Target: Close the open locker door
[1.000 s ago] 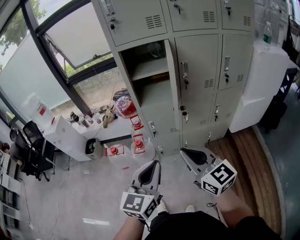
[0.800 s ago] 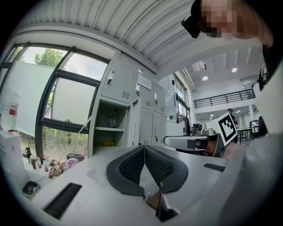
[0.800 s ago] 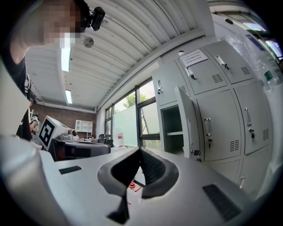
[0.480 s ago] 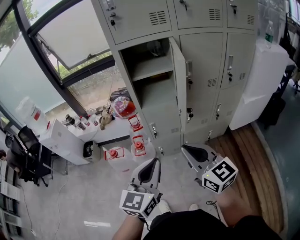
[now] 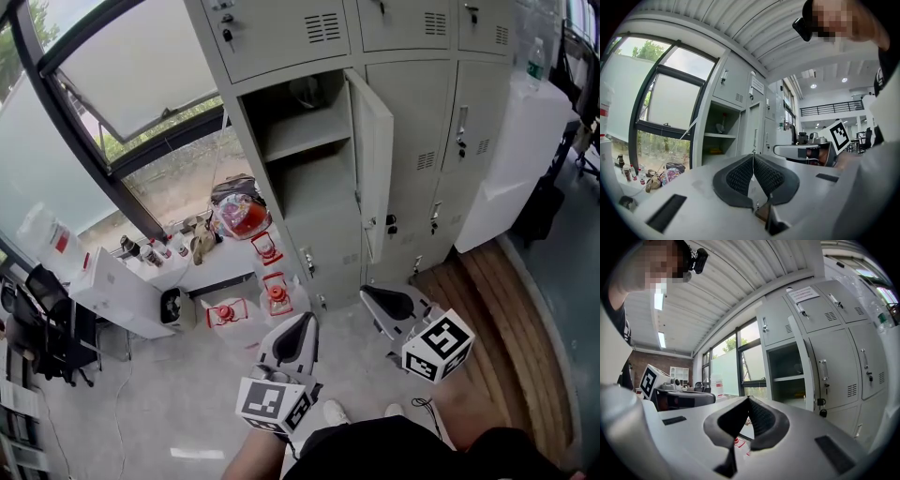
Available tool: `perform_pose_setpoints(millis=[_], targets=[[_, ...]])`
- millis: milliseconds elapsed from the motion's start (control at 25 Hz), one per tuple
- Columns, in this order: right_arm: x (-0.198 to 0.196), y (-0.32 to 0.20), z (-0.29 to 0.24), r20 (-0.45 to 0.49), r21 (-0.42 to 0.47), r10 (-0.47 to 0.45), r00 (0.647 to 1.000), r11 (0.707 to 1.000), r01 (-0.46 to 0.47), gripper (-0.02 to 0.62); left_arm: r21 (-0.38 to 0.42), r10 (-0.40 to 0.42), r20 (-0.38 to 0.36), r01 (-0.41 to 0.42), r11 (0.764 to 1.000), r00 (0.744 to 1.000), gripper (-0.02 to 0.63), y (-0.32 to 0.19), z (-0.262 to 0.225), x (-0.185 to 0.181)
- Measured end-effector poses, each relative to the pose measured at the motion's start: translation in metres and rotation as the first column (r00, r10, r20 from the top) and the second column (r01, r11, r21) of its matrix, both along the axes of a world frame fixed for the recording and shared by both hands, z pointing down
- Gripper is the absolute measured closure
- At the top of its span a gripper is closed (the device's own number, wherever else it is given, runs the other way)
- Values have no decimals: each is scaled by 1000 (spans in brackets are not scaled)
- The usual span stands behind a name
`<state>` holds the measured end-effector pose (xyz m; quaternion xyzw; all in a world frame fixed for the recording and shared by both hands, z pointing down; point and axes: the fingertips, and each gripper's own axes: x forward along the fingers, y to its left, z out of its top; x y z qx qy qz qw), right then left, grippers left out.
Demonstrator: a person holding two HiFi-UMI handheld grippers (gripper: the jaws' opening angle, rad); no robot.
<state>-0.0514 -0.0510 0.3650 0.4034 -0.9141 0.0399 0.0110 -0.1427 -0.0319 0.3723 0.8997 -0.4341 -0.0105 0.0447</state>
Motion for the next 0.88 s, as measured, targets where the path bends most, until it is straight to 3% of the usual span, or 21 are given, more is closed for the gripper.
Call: perform_pose_setpoints(millis=[600, 880], targets=[[-36, -27, 7, 11, 0, 107, 994, 994, -107, 543, -6, 101, 2, -101, 995, 995, 588, -37, 9, -39], [-34, -28, 9, 9, -4, 146, 989, 989, -146, 542, -5, 142, -1, -142, 990, 990, 588, -44, 10, -34]])
